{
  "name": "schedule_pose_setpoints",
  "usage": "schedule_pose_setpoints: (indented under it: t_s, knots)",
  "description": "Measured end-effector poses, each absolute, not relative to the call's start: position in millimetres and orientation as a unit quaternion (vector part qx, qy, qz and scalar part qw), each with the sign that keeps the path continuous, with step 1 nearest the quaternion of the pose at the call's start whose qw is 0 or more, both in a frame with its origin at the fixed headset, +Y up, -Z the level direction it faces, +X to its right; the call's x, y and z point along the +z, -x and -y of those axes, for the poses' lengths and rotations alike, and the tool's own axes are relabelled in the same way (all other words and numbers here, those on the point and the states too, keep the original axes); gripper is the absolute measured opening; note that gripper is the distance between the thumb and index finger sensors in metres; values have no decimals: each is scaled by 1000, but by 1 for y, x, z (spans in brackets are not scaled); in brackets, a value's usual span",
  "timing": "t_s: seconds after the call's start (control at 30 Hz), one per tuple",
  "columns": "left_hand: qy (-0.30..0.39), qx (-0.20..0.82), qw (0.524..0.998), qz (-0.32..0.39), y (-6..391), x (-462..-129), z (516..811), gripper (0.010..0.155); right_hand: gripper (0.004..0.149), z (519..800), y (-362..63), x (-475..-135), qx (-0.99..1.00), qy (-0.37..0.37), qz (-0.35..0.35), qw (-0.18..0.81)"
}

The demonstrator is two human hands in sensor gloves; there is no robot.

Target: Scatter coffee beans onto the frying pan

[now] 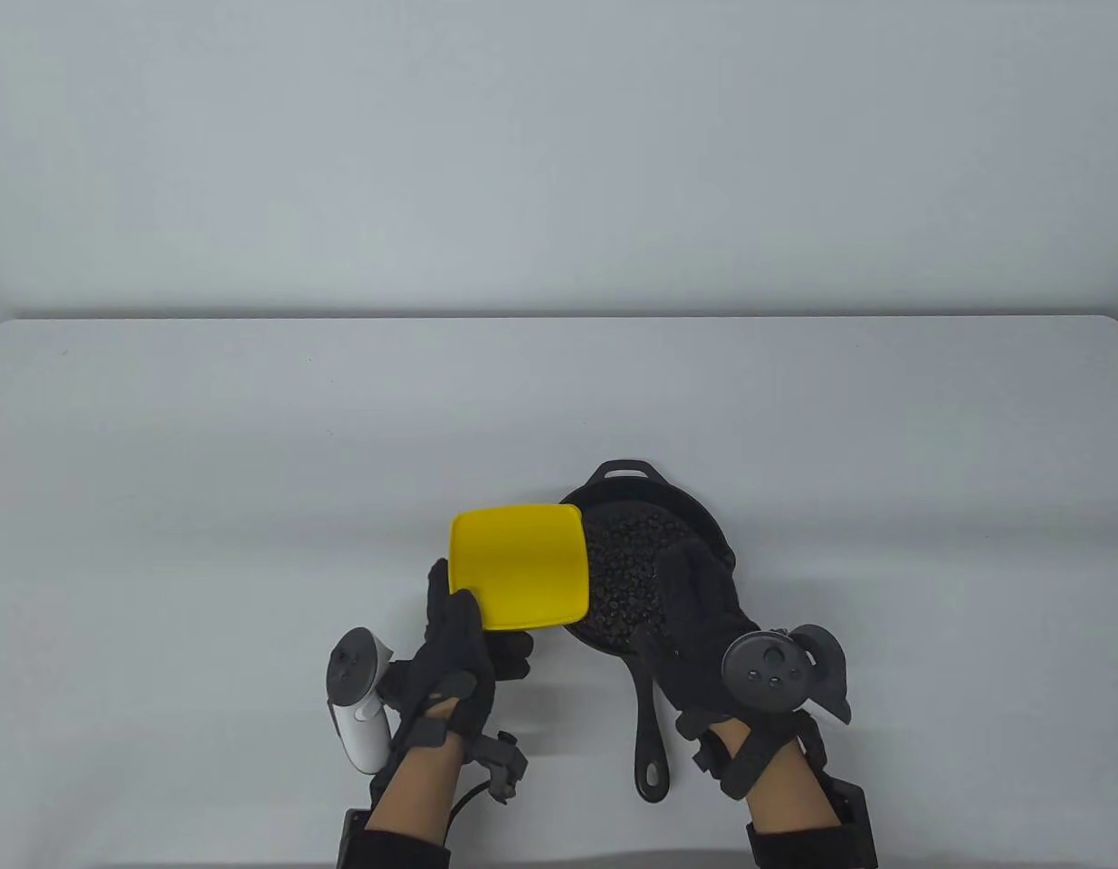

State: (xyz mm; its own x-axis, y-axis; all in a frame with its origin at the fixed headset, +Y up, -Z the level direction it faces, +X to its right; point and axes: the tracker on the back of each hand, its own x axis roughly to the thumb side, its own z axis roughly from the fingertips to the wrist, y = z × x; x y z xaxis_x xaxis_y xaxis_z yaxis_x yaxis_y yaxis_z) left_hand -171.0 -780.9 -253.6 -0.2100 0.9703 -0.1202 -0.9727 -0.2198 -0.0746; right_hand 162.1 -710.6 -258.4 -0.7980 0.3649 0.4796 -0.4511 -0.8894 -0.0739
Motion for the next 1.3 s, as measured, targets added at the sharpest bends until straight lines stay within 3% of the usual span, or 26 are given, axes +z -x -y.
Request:
schedule_pose_setpoints:
  t_s: [0.07,0.23,0.4,0.57,0.8,1.17,1.3]
  knots:
    - [56,768,637,-42,183,-254,785,74,78,712,-170,-262,955,-209,78,196]
    - [30,735,667,-121,209,-251,793,73,81,729,-203,-273,983,-106,-54,140]
    - [36,683,708,-173,221,-249,796,73,81,744,-222,-276,978,-65,-84,181]
    - [72,647,732,-202,231,-250,797,71,81,751,-221,-277,974,-64,-100,191]
    - [64,573,784,-228,232,-250,787,68,82,749,-207,-276,974,-86,-102,184]
    - [42,546,800,-248,236,-246,776,61,82,754,-207,-275,969,-85,-117,201]
    - [-18,438,875,-206,229,-243,749,62,83,756,-208,-274,965,-81,-128,214]
